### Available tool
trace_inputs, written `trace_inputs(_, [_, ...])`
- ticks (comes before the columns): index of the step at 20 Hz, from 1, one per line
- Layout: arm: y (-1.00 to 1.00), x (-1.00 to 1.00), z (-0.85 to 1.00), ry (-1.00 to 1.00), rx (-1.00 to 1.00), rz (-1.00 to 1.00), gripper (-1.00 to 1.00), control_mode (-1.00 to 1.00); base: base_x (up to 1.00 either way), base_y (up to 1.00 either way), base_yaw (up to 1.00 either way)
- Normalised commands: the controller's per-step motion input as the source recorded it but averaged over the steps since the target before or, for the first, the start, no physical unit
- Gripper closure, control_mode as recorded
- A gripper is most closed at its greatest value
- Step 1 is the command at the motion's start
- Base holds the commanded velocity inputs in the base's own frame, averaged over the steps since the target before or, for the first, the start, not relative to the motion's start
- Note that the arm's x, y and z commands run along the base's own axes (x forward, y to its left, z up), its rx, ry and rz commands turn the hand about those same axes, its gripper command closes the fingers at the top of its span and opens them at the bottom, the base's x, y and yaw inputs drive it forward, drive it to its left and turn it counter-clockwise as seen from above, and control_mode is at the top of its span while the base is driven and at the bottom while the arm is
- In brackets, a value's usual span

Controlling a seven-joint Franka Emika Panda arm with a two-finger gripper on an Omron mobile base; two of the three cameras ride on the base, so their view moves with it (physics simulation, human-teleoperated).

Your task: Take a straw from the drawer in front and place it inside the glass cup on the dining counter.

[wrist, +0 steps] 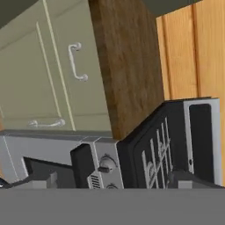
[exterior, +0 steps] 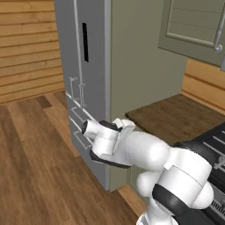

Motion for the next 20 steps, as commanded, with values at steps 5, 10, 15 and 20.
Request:
trace_inputs(5, [-0.3,0.17,-0.57,0.0,-0.34,-0.11,-1.0,-1.0,0.0,0.0,0.0])
trace_inputs(10, [-0.43,0.26,-0.33,0.0,-0.09,-0.04,-1.0,-1.0,0.0,0.0,0.0])
trace_inputs(15, [-0.4,0.2,-0.36,0.0,0.0,0.01,-1.0,-1.0,0.0,0.0,0.0])
trace_inputs(20, [-0.48,0.48,-0.28,0.0,0.0,0.04,-1.0,-1.0,0.0,0.0,0.0])
